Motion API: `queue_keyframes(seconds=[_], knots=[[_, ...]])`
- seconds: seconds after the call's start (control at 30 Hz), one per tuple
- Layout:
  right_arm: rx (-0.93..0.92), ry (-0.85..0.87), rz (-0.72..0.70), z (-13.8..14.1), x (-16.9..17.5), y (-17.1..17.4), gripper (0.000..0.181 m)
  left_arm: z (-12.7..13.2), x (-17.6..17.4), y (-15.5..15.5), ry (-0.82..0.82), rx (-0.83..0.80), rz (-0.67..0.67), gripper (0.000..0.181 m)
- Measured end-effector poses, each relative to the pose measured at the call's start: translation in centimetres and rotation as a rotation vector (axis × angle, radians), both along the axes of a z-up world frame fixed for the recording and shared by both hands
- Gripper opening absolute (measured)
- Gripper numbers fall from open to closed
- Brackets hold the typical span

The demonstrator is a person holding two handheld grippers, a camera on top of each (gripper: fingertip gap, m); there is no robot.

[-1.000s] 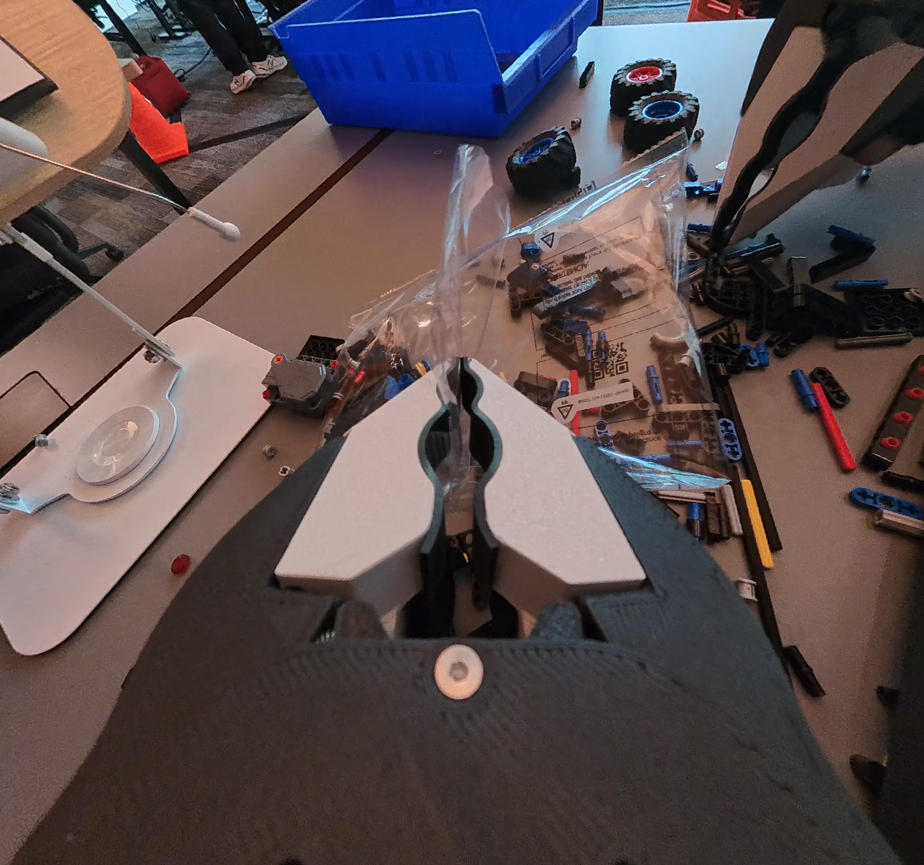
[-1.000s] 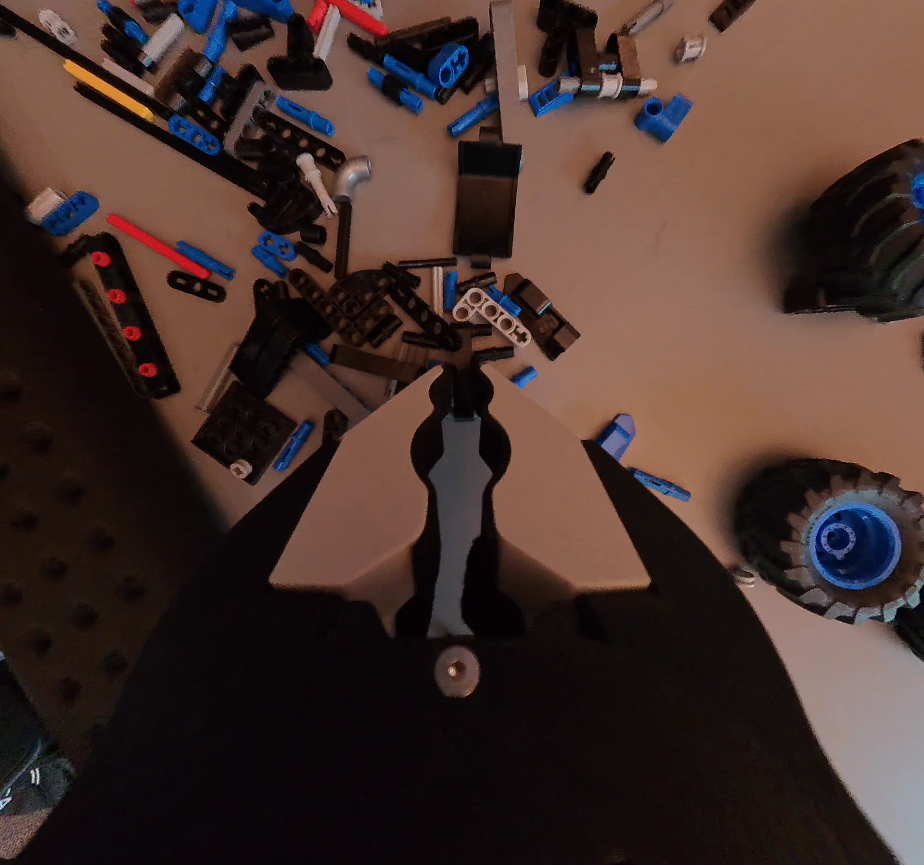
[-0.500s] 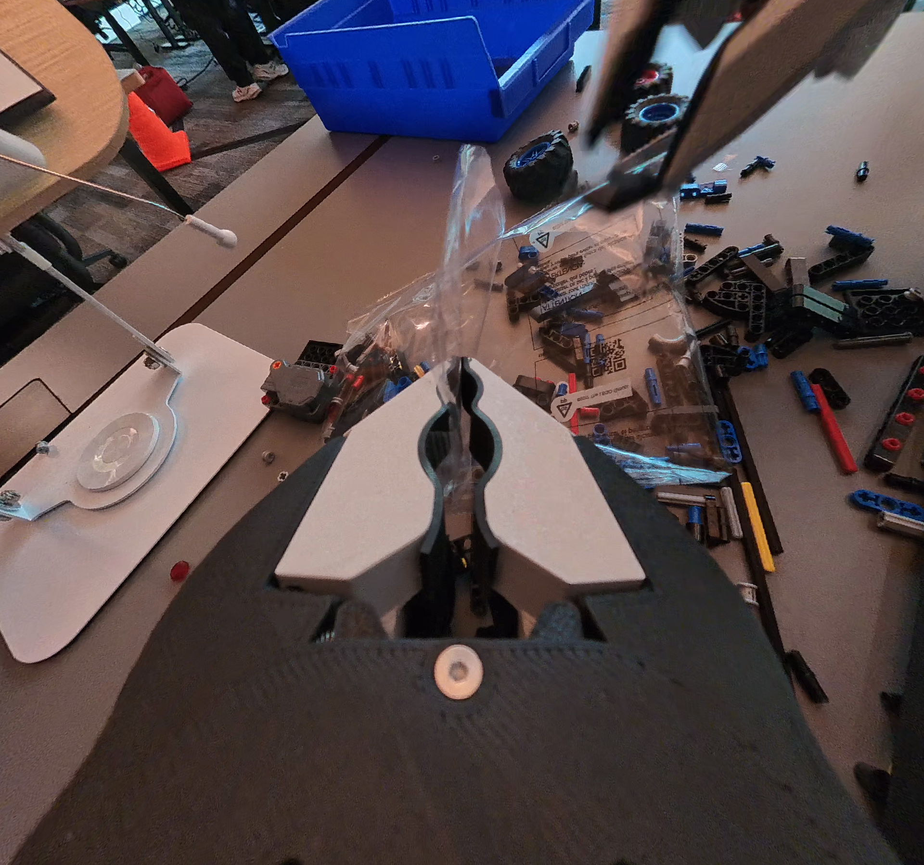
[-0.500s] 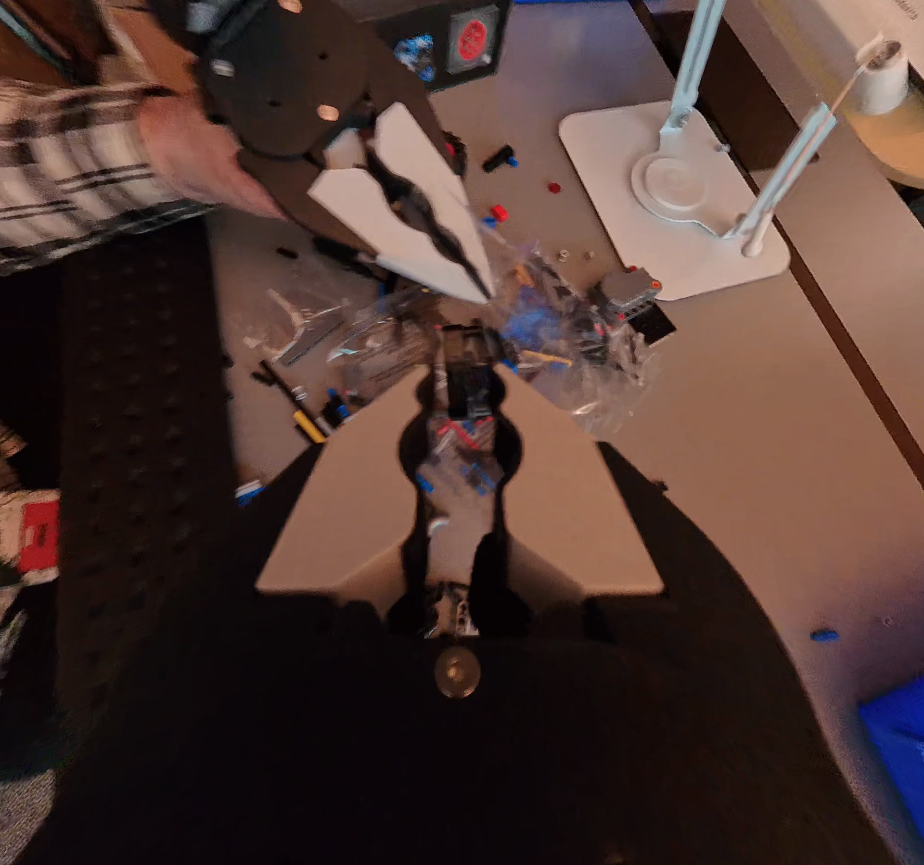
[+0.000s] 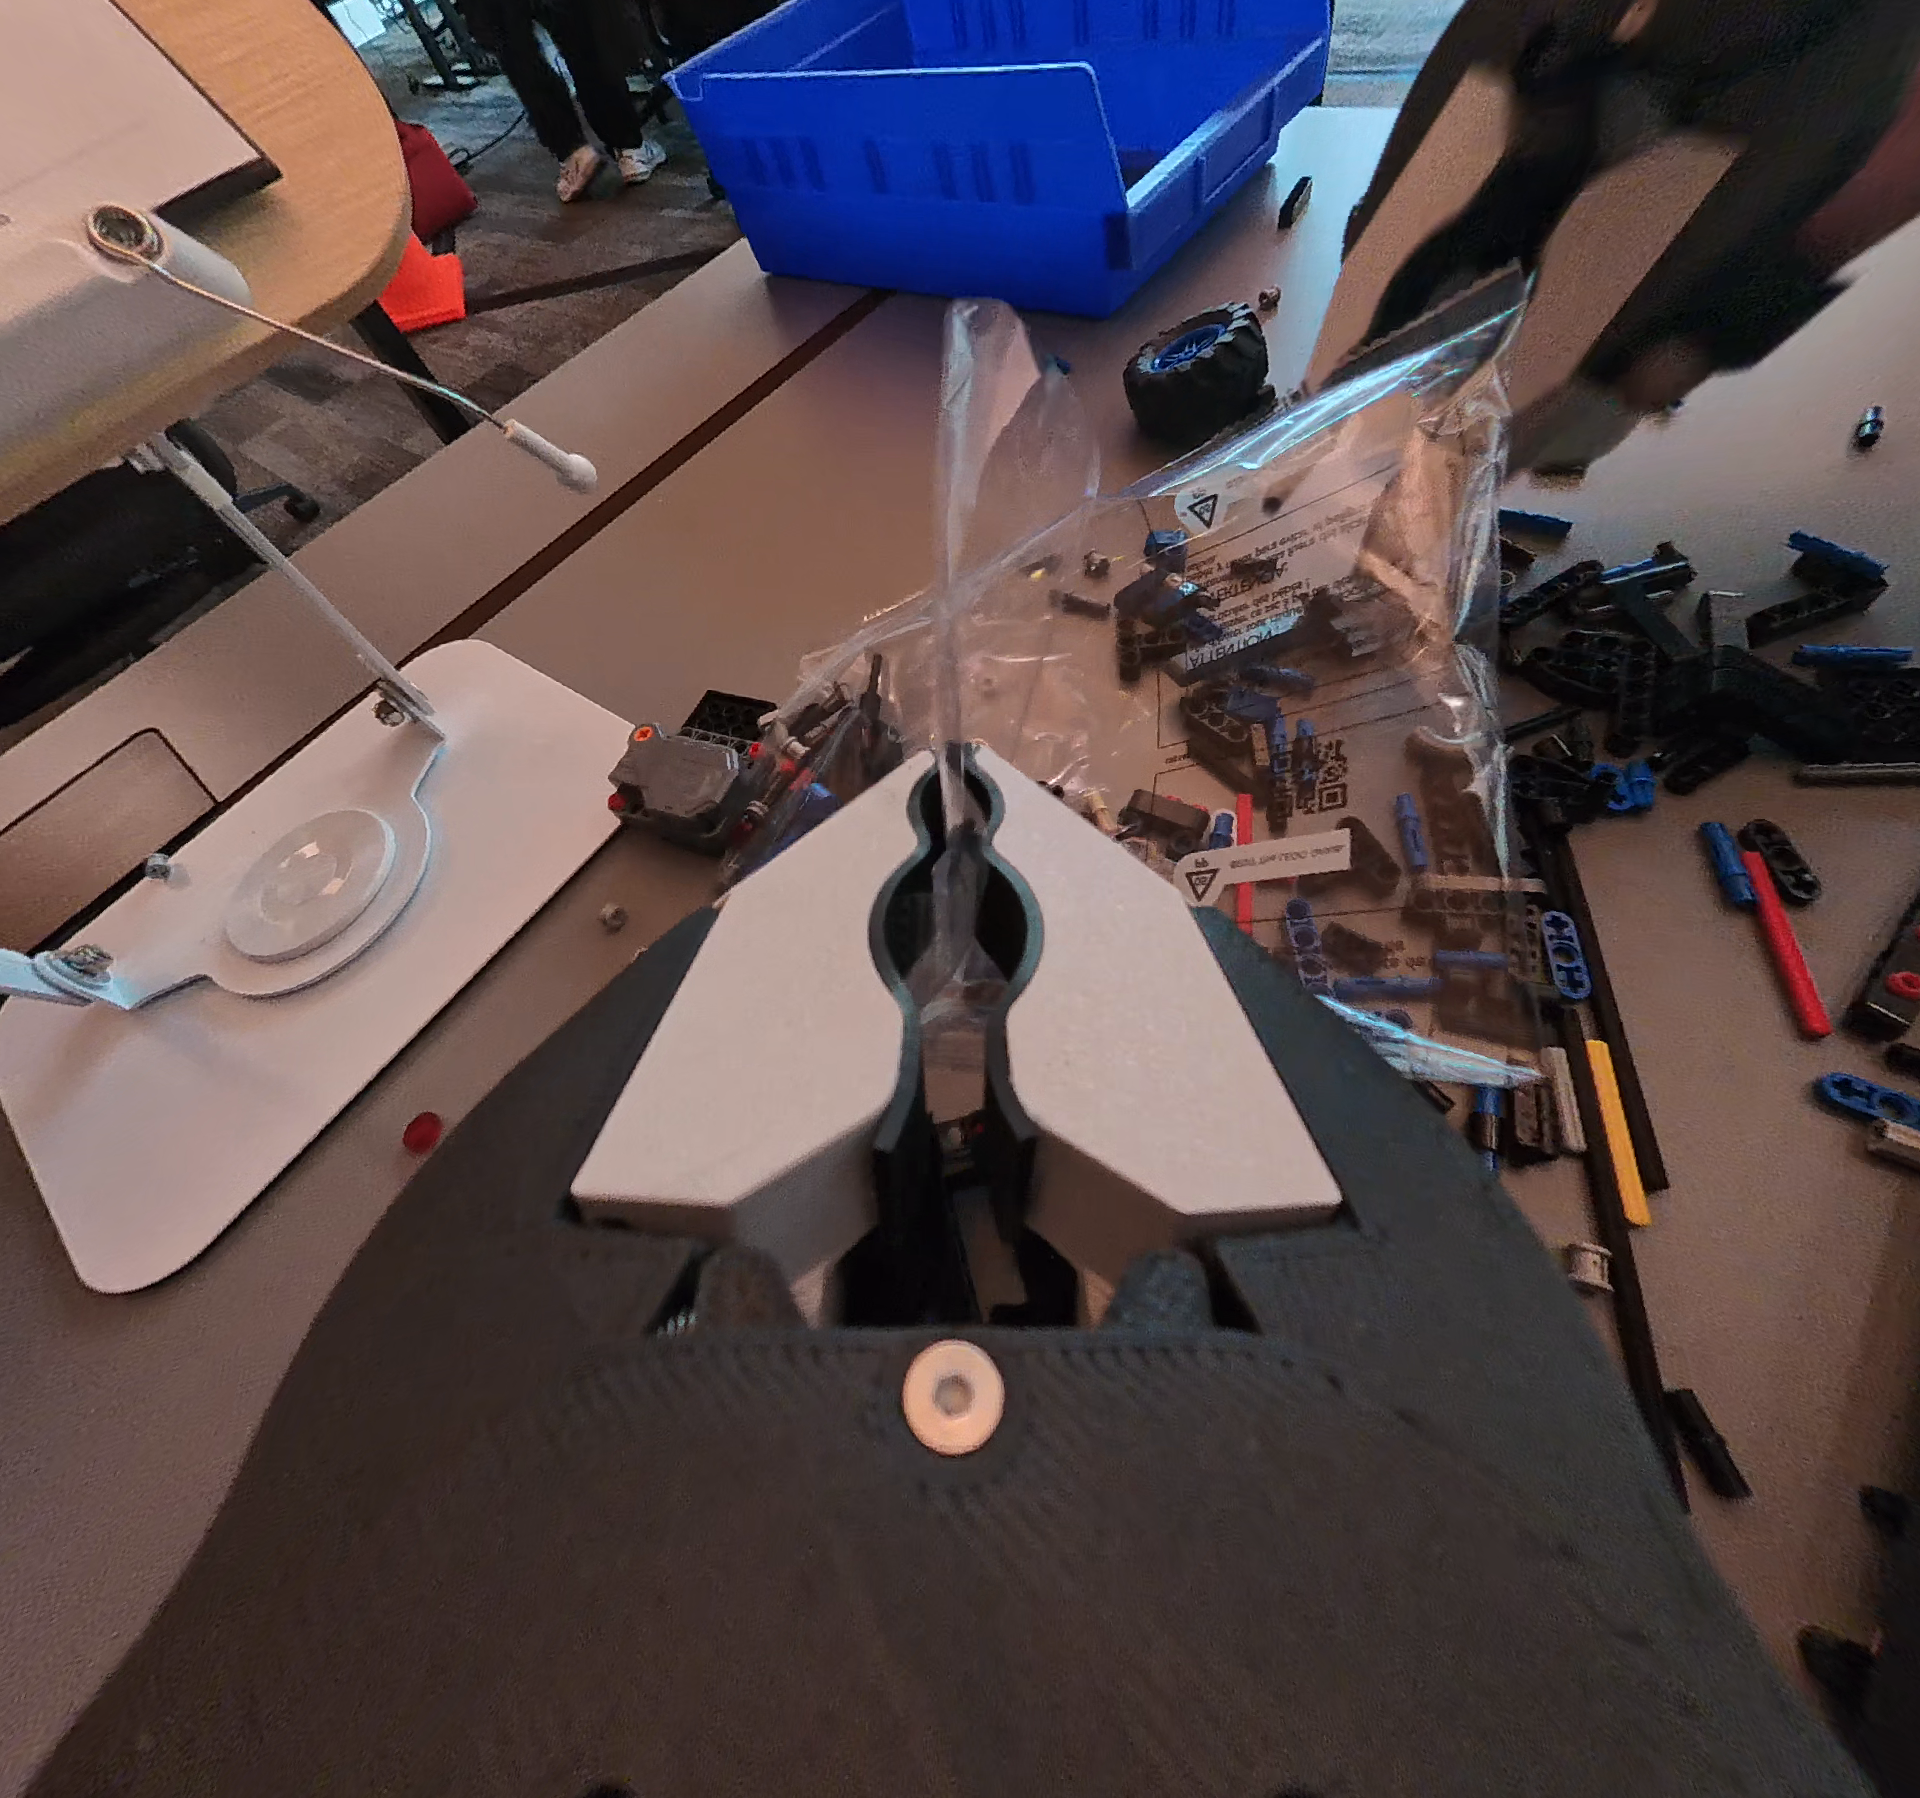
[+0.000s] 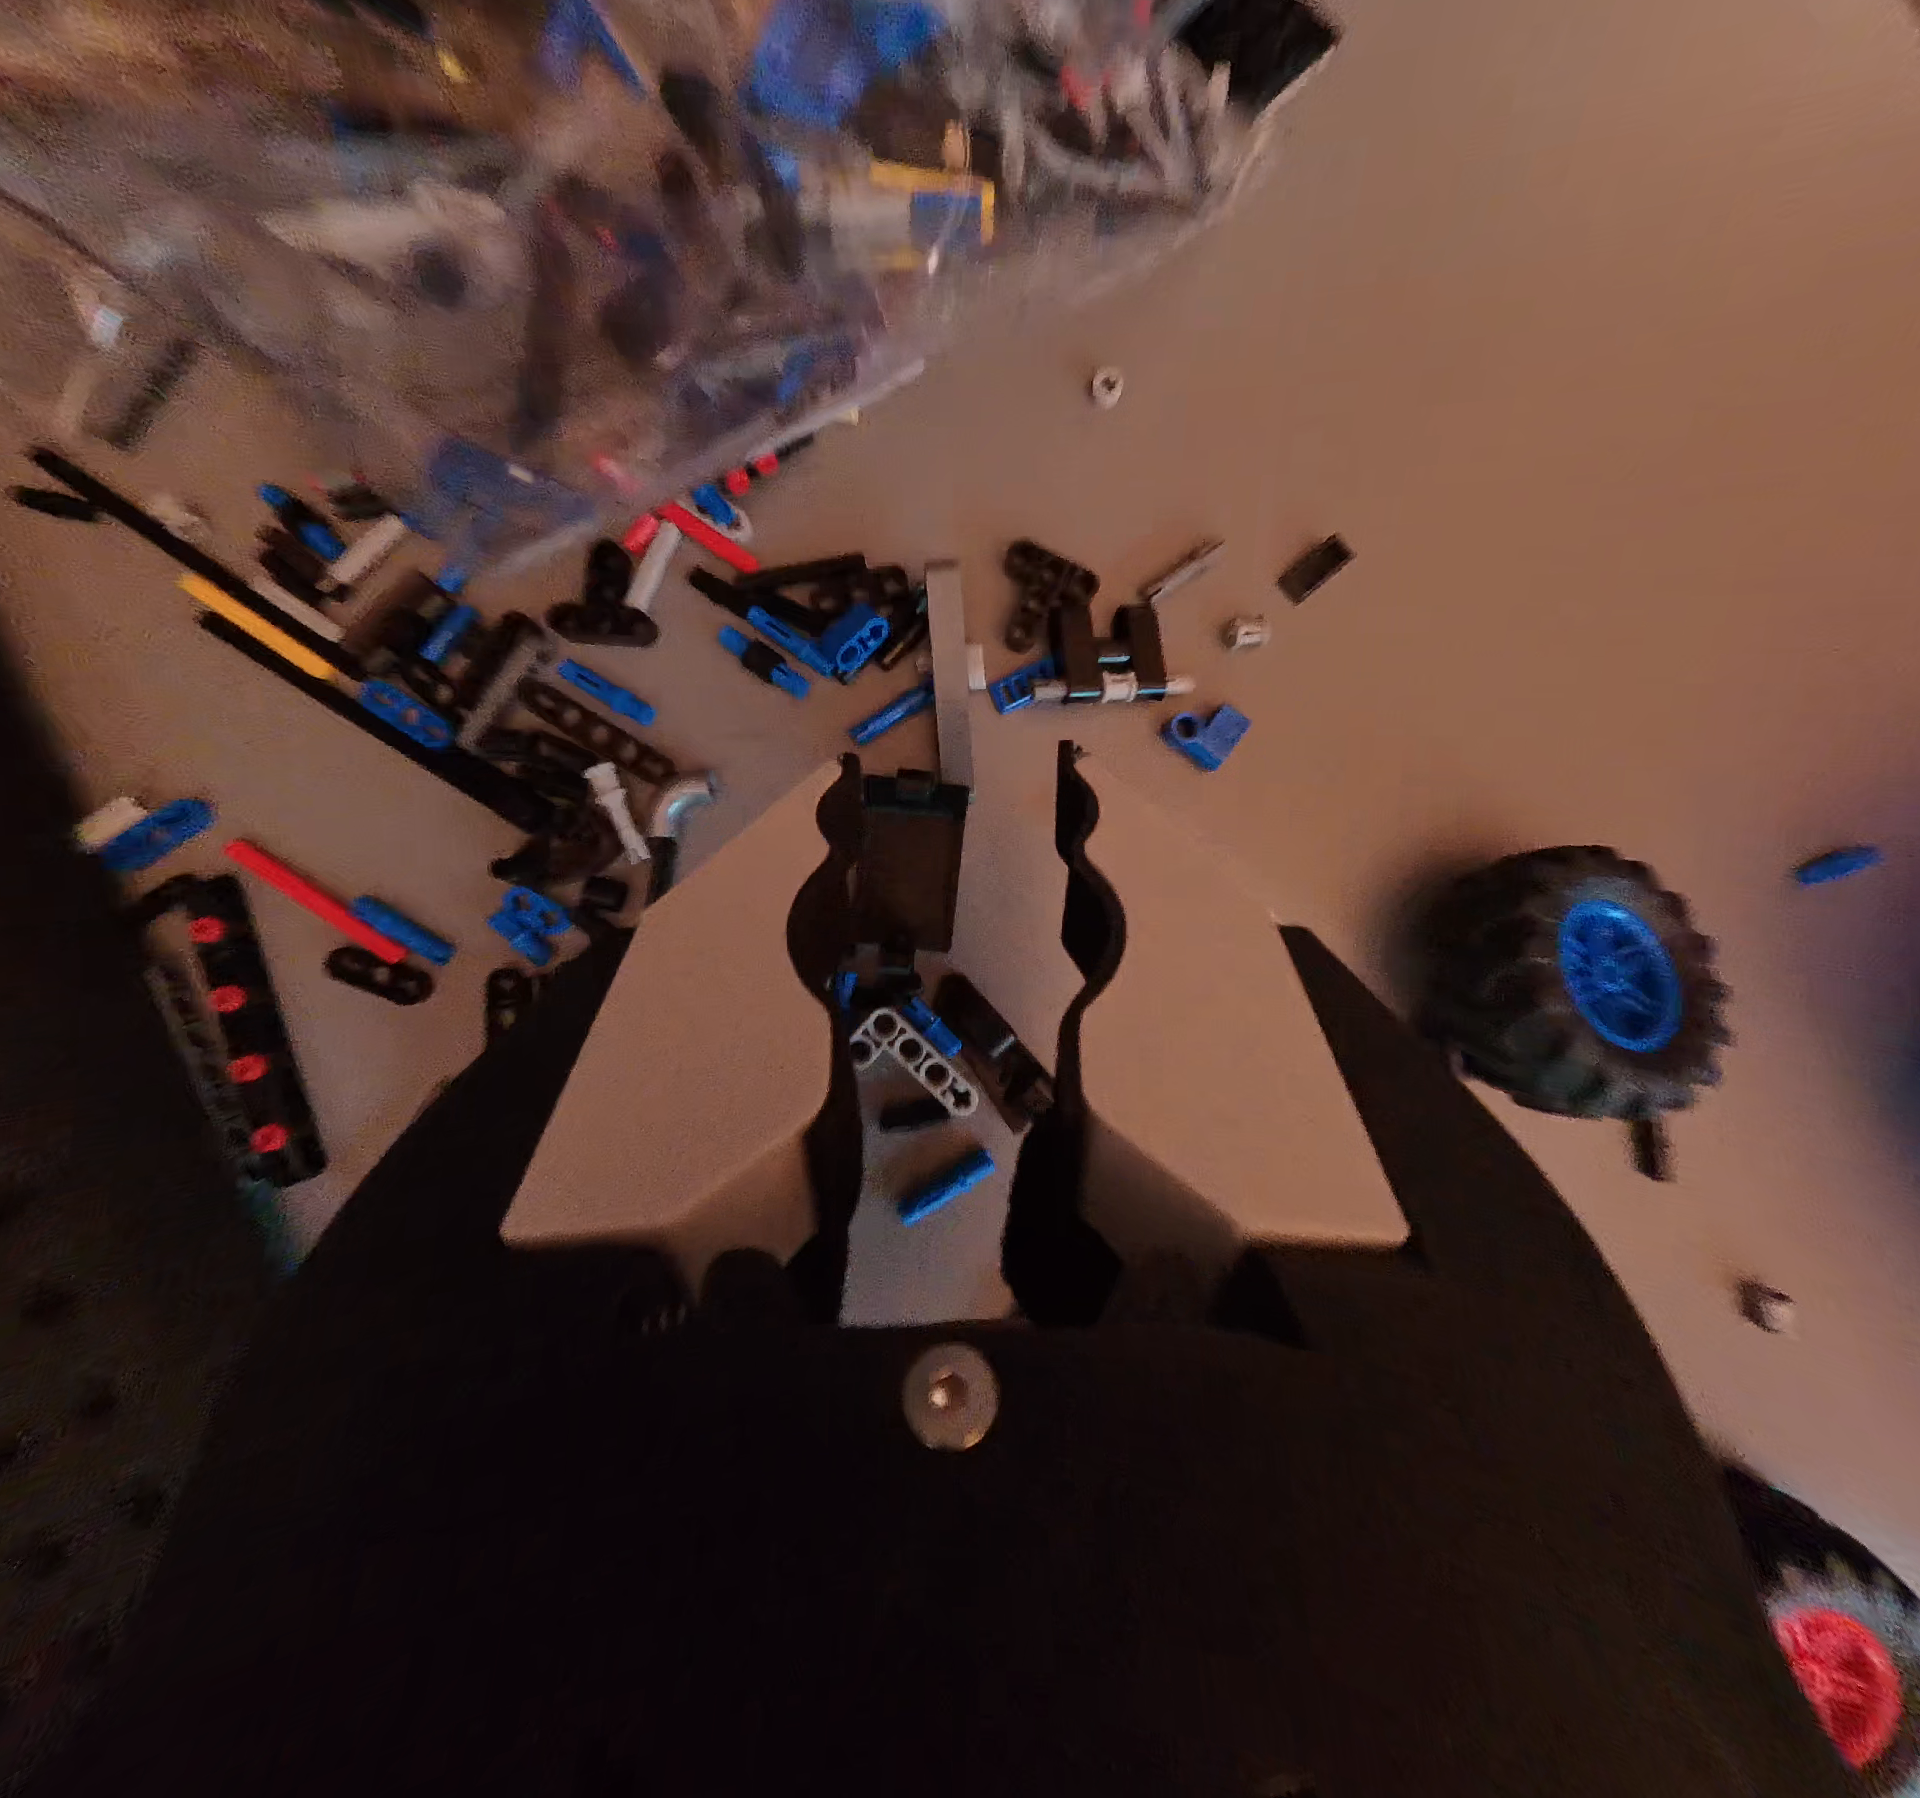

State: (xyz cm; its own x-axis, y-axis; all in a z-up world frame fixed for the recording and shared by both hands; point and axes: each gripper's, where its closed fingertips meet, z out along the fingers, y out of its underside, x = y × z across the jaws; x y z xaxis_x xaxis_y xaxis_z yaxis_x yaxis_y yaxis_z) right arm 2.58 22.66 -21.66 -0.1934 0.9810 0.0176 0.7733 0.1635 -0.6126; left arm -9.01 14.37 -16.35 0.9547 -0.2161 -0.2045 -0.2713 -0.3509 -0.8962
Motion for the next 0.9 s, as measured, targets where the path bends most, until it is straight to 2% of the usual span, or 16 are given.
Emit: queue_keyframes(seconds=[0.07,0.13,0.23,0.33,0.4,0.47,0.6,0.67,0.7,0.8,0.9], knots=[[-0.010,-0.068,0.011,-2.3,-0.2,-0.5,0.033,0.0,0.2,0.0,0.002,0.006,-0.010,0.000],[-0.016,-0.107,0.015,-3.7,-0.6,-0.7,0.023,-0.2,0.2,0.0,0.008,-0.002,-0.011,0.000],[-0.035,-0.091,0.022,-4.0,-1.2,-0.9,0.006,-0.2,0.4,0.1,0.012,-0.002,-0.018,0.000],[-0.045,-0.071,0.027,-3.9,-1.3,-1.1,0.005,0.0,0.4,0.0,0.013,0.003,-0.017,0.000],[-0.061,-0.034,0.019,-2.7,-1.0,-1.2,0.005,0.1,0.2,0.0,0.010,0.009,-0.009,0.000],[-0.067,0.029,-0.002,-0.3,-0.4,-0.8,0.005,0.2,0.0,0.0,0.002,0.013,0.000,0.000],[-0.052,0.242,-0.006,7.4,0.7,-1.2,0.006,0.3,0.1,0.0,-0.004,0.015,-0.002,0.000],[-0.044,0.334,0.084,11.1,0.4,-3.5,0.006,0.3,0.4,0.1,0.001,0.016,-0.016,0.000],[-0.039,0.341,0.125,12.0,0.0,-4.7,0.005,0.3,0.6,0.1,0.007,0.017,-0.022,0.000],[0.034,0.251,0.208,11.1,-2.7,-7.4,0.006,0.3,0.8,0.2,0.013,0.018,-0.026,0.000],[0.159,0.198,0.147,9.2,-5.2,-6.2,0.033,0.2,0.5,0.0,0.006,0.020,-0.019,0.000]])
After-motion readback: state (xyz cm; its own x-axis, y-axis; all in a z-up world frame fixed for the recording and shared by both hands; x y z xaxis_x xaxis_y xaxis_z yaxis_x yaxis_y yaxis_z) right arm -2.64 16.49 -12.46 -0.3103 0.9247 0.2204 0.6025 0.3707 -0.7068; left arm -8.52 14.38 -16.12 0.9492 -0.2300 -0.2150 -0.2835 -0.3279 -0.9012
